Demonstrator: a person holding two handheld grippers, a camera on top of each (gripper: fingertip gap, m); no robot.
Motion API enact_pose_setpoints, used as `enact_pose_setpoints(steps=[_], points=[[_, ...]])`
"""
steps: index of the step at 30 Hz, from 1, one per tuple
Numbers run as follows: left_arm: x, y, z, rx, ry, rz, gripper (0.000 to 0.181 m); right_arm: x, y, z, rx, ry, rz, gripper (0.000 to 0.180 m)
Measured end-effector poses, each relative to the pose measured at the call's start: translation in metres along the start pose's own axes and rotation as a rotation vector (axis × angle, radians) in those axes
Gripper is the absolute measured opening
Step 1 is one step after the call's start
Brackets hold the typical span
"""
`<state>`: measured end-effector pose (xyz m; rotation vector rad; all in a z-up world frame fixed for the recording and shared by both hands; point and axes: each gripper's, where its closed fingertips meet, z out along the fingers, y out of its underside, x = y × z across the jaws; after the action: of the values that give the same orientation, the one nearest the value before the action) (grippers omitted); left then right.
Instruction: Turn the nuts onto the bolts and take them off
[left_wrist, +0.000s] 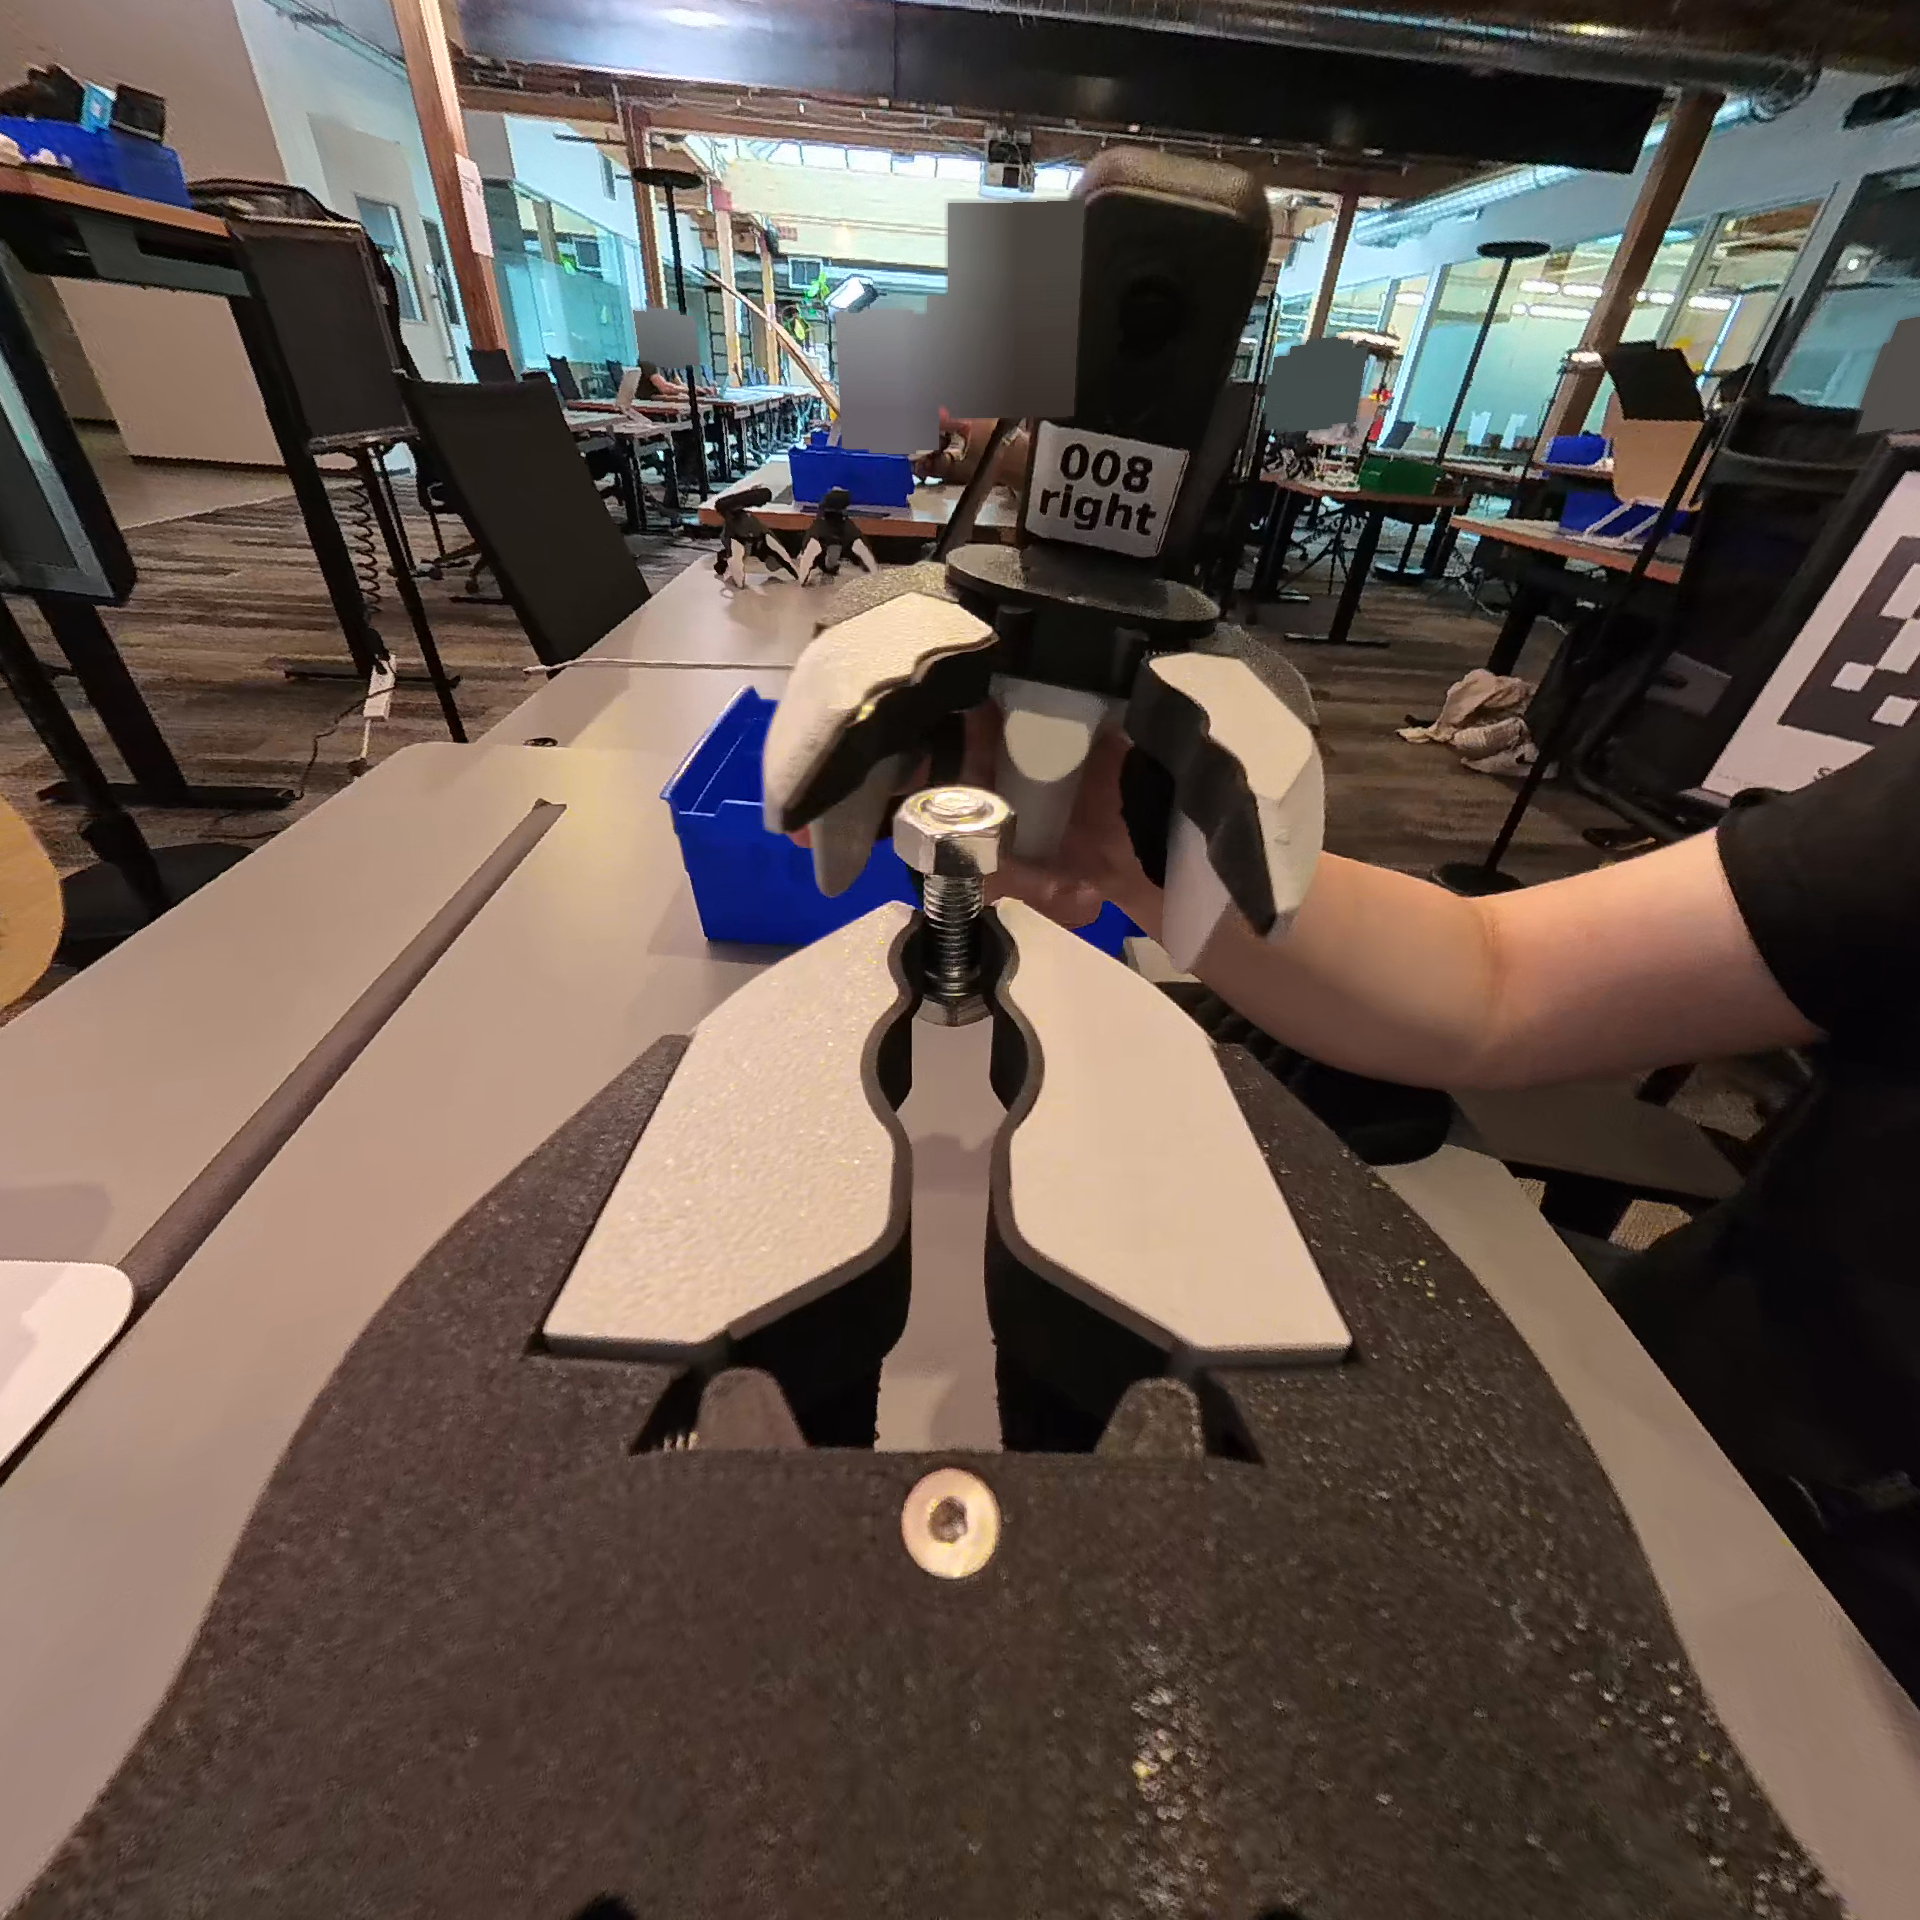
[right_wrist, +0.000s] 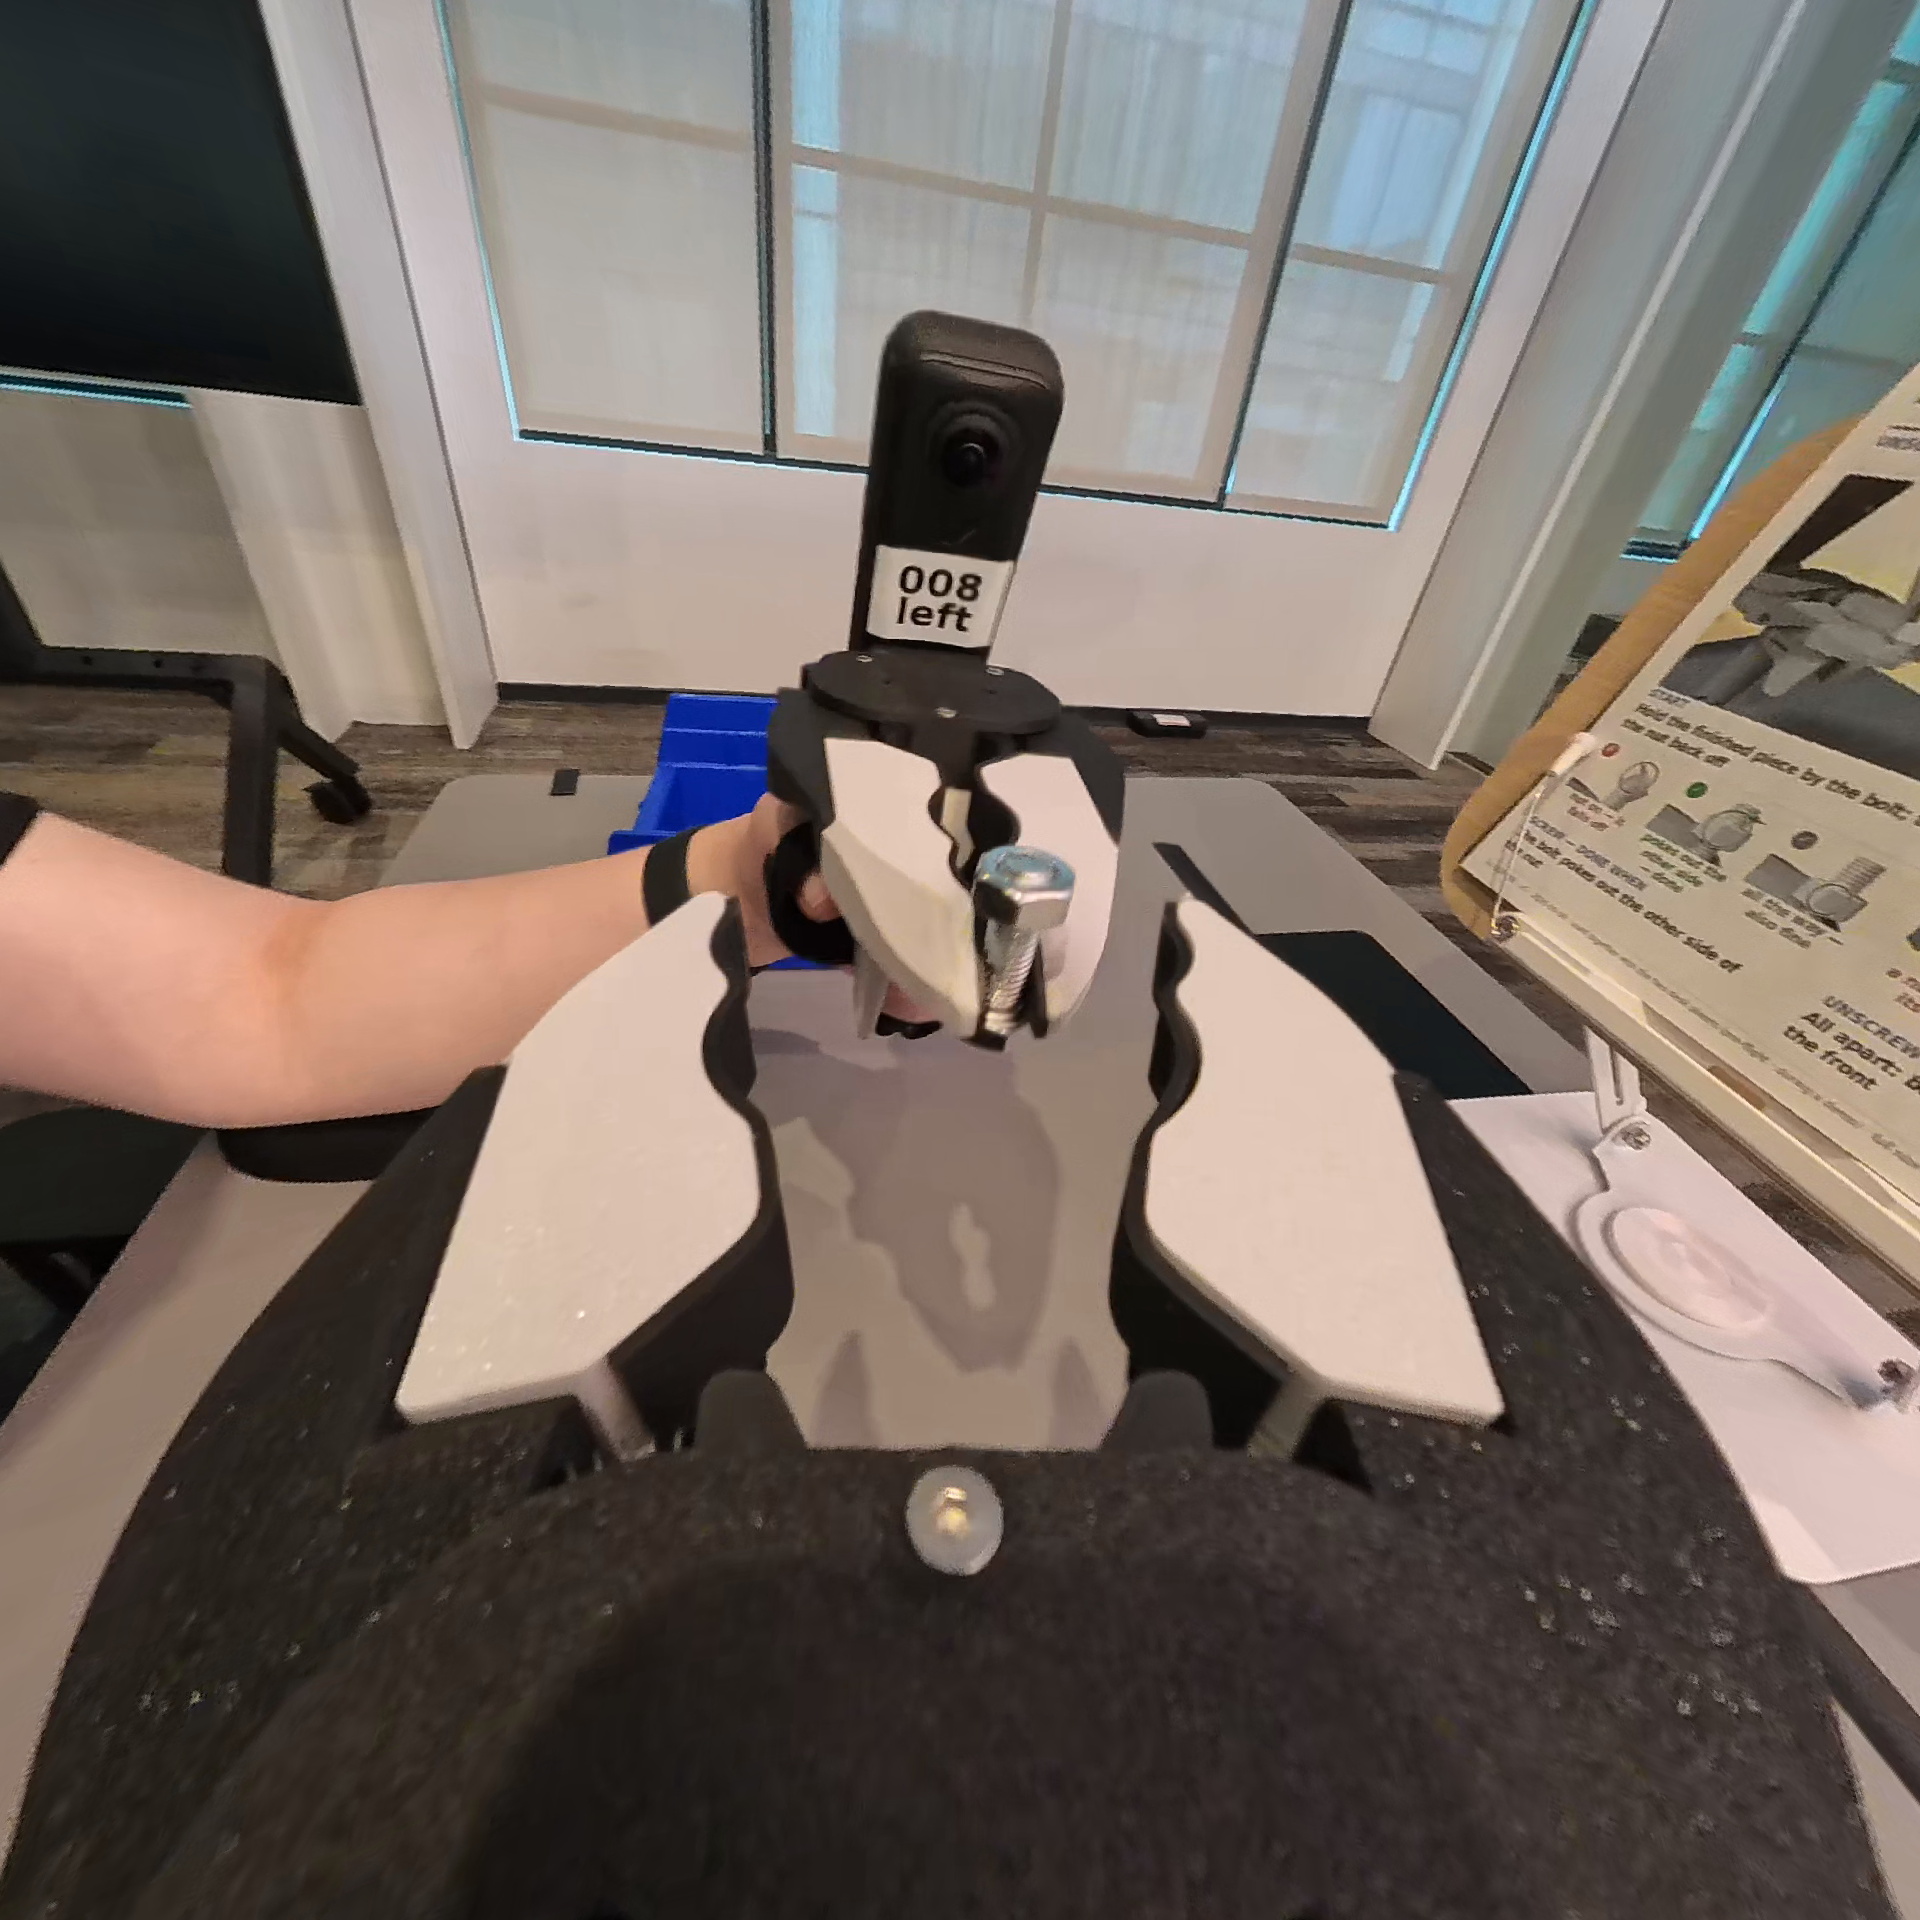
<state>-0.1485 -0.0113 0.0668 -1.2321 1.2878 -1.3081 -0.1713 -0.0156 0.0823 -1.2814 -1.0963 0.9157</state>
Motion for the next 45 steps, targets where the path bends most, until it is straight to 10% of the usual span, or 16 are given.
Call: enact_pose_setpoints(steps=[45], points=[[0.002,0.000,0.004,0.013,0.016,-0.011,0.009,-0.010,0.001,-0.003,-0.021,-0.053,-0.025,0.070]])
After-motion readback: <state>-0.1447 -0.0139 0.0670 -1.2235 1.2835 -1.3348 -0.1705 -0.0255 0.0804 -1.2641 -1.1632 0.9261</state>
